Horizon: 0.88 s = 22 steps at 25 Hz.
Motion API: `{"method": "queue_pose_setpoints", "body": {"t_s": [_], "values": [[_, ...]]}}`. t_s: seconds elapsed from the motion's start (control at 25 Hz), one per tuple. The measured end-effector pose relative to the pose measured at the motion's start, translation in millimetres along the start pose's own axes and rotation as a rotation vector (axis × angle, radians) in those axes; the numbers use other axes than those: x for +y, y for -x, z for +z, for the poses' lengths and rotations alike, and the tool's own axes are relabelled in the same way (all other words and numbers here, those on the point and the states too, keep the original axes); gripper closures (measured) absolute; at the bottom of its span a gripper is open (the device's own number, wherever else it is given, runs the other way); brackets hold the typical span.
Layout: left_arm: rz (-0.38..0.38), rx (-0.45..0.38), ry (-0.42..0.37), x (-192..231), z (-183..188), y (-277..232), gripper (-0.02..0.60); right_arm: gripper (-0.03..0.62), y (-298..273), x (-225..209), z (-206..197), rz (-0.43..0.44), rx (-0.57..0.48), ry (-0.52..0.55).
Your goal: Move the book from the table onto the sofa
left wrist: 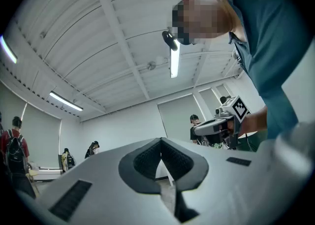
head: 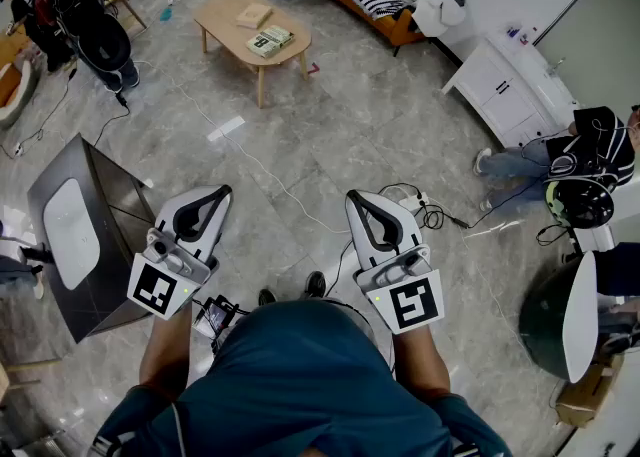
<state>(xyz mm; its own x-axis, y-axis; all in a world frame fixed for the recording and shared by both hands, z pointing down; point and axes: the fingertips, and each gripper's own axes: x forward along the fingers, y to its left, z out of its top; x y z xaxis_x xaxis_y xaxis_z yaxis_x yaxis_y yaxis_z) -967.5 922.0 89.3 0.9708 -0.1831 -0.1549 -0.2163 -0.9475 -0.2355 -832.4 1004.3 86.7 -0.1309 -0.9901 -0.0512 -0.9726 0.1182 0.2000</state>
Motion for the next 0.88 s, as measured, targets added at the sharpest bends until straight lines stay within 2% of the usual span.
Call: {"method": "queue_pose_setpoints", "body": {"t_s": [0.4,0.52,0.68,0.88], "values": [[-0.025,-0.010,0.016,2.5,-2.1,31.3,0.578,0.582,-0.9,33.9,6.0,-0.012,-0.015,-0.007],[-0.027,-0.004,0.018,1.6,2.3,20.5,0.578,0.582,0.9,24.3,9.1,-0.014,-0.012,-0.014],[-0.021,0.002,0.014,1.7,-2.0,4.5,0.578,0.582,0.4,9.5,6.4,0.009,-0.025,0.031],[-0.030,-0.052,0.006,13.4,-13.1,16.6,0.578,0.579,-17.6,30.3,-4.9,0.016,-0.051,0.015]]}}
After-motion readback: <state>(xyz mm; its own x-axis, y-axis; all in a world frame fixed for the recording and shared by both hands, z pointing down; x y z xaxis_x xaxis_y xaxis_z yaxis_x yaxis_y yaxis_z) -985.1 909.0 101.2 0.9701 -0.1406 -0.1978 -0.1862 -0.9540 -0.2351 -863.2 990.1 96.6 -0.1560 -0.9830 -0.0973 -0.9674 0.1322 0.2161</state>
